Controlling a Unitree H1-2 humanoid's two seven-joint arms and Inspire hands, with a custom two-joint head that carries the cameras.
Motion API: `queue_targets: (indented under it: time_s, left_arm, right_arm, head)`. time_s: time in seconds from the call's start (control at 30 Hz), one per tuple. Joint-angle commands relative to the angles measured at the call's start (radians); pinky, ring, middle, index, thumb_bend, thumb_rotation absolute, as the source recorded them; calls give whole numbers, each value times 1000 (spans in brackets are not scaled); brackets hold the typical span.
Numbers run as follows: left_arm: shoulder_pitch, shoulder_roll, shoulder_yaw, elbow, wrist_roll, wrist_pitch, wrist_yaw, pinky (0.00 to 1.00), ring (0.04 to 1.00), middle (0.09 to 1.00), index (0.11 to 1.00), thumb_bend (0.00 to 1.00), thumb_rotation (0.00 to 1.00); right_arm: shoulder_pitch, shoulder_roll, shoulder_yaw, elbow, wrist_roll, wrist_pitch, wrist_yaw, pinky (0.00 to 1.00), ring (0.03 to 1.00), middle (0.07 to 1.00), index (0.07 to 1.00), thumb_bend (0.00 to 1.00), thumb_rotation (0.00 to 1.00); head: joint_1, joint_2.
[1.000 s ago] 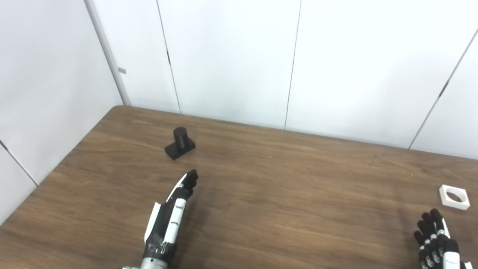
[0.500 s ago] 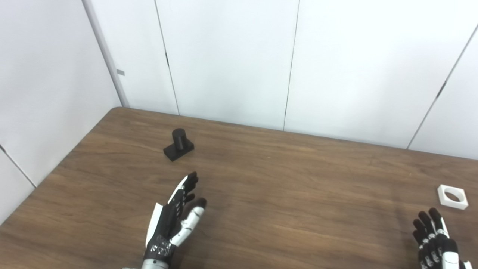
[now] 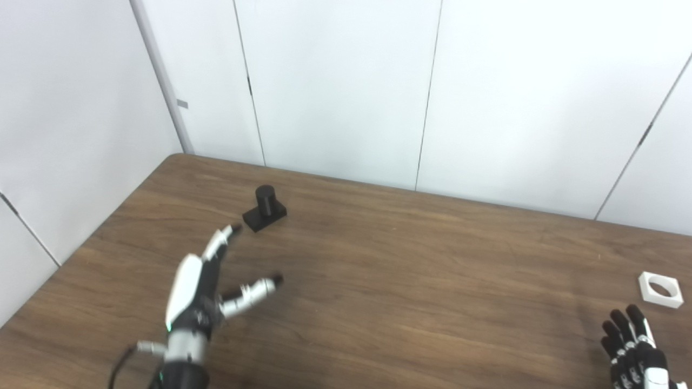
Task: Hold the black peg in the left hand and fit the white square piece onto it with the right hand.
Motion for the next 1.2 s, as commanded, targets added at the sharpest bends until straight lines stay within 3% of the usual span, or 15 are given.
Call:
queue_targets:
  time_s: [0.0,0.07,0.17,0.43,0.57,0.7,1.17]
  left_arm:
    - [-37,49,15,16,38,-4,17,938,983,975,935,807,445]
    - [-64,77,17,59,76,12,27,912,982,966,927,816,454]
    - [-97,109,17,119,113,12,44,949,978,950,906,822,475]
    - [-215,179,0,282,116,28,32,932,985,946,875,841,462]
    - [-285,223,-41,415,148,12,51,995,967,931,850,862,474]
    - [-341,256,-90,509,185,44,42,1000,972,934,838,884,519]
    - [-487,291,-236,755,235,63,46,1000,993,942,824,924,560]
  right_arm:
    - [35,13,-1,48,8,-39,1,990,961,965,987,552,994]
    - [34,15,0,51,12,-41,2,974,954,956,981,559,984]
    - [35,15,3,46,11,-35,1,991,957,964,992,550,993]
    - [34,16,5,44,10,-36,1,995,965,972,999,502,1000]
    - [34,15,6,46,1,-39,-3,995,968,971,1000,481,1000]
    - [36,15,7,44,7,-41,0,1000,972,974,1000,485,1000]
    - [42,23,9,32,2,-32,-7,1000,968,969,999,507,1000]
  head:
    - [-2,2]
    - [-2,1]
    - [-2,1]
    - [1,2]
    - [-2,3]
    - [-2,7]
    - [-11,12]
